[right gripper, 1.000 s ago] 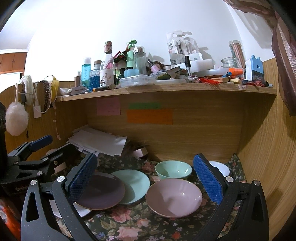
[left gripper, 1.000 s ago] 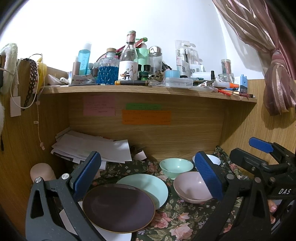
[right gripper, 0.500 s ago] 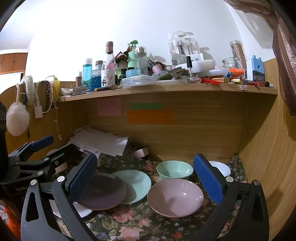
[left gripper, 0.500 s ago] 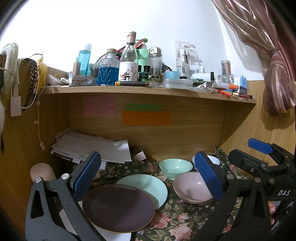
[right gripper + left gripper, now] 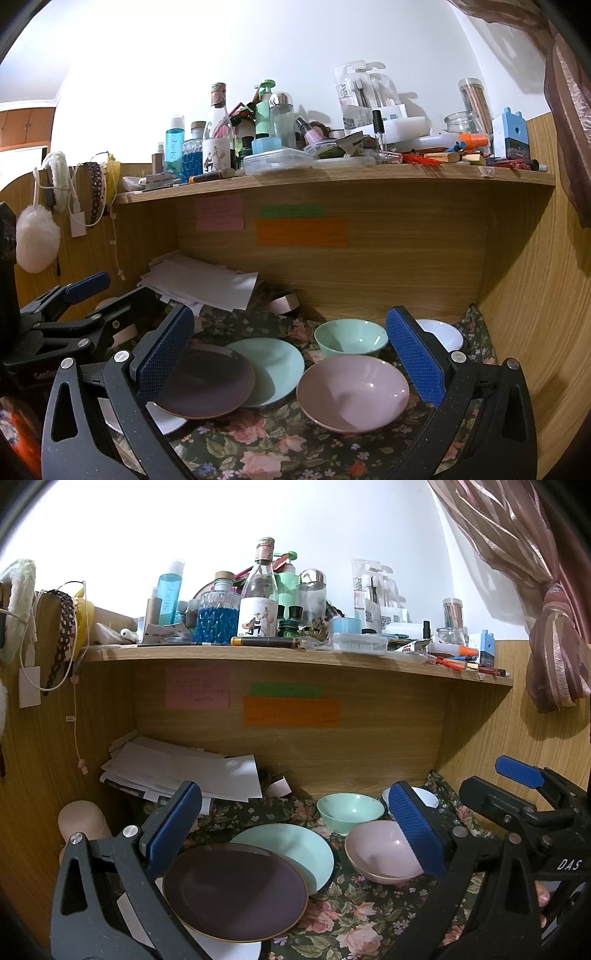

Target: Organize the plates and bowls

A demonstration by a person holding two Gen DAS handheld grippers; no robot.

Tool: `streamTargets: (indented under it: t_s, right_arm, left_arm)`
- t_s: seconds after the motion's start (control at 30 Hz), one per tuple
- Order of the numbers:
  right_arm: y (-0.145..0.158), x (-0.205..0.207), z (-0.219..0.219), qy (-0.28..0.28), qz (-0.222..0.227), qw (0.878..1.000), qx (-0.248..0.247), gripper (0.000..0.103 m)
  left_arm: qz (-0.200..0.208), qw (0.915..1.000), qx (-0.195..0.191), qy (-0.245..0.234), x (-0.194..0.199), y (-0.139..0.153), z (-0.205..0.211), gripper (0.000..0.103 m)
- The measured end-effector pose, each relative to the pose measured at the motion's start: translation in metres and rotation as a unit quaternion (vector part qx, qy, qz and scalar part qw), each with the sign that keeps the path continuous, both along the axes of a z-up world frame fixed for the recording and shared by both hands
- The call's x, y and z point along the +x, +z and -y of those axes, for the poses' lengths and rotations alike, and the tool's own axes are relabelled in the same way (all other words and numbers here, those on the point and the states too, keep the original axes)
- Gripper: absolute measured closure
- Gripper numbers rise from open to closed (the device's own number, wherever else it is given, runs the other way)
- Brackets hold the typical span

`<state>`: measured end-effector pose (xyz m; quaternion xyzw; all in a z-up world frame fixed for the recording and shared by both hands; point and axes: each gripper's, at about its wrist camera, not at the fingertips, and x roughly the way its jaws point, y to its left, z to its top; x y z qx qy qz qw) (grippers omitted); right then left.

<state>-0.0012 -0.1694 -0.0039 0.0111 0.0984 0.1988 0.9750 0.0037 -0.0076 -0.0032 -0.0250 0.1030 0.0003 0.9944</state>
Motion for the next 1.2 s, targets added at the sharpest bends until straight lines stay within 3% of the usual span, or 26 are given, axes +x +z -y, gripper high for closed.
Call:
streamTargets:
  t_s: [0.6, 0.97, 1.2]
  right_arm:
    - [-0.008, 0.003, -0.006, 0.006, -0.003, 1.0, 0.005, 0.0]
    - [-0.04, 0.033, -0.039, 0.06, -0.045, 0.997, -0.018, 0.0]
    - [-0.062, 0.06, -0.063, 0.09, -0.098, 0.99, -0.04, 0.0]
  left_arm:
    - [-0.017, 0.9999, 0.001, 0.0, 0.004, -0.008, -0.009, 0.0]
    - [-0.088, 0.9947, -0.006, 0.053, 0.019, -0.046, -0.059, 0.0]
    - [-0.15, 0.9839, -0.017, 0.096, 0.03, -0.083, -0.108, 0.0]
